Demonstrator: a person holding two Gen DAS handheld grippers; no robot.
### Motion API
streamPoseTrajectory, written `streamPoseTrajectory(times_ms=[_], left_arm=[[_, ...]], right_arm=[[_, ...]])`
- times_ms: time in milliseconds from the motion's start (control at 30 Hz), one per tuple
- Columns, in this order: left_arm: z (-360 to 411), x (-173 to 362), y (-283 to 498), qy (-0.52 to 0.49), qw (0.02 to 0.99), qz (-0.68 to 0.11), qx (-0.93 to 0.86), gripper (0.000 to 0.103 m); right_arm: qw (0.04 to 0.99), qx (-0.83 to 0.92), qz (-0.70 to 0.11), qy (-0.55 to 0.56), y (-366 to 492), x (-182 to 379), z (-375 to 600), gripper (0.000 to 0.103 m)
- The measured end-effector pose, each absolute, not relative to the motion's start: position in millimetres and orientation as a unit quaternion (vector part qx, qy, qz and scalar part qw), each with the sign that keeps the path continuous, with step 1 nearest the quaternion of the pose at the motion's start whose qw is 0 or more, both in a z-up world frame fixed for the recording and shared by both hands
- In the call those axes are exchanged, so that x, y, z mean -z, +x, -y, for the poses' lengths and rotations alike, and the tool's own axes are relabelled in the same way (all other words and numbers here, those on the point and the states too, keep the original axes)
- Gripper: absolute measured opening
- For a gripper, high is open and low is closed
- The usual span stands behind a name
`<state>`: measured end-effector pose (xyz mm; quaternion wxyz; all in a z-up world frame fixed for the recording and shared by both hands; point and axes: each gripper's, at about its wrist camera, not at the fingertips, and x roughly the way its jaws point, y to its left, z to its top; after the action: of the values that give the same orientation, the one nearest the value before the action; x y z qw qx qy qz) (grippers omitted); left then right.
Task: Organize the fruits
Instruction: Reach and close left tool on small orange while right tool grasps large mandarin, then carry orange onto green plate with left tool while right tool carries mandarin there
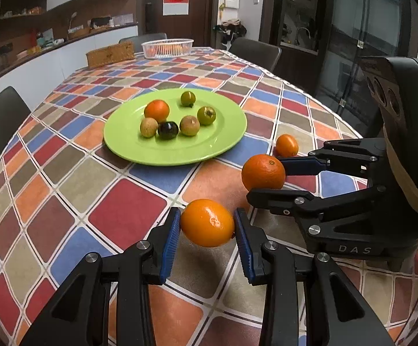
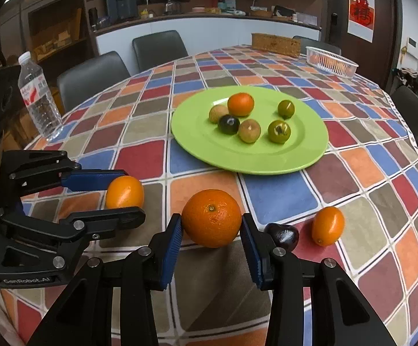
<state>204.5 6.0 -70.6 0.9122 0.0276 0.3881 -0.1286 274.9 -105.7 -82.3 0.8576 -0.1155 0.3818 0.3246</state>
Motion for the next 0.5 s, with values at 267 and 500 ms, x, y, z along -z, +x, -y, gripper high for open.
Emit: streamPoseTrajectory(times_ms=[267,500], left_arm=[[-8,50,192,0.028,0.923,-0.364,0.123,0.037],[-9,32,184,0.033,0.933,-0.339,0.116,0.037]], right_arm=[[0.872,-0.315,-0.358,-0.107,263,59,109,0.042],[0.887,-0.302,-0.336,-0.092,255,39,113,0.042]])
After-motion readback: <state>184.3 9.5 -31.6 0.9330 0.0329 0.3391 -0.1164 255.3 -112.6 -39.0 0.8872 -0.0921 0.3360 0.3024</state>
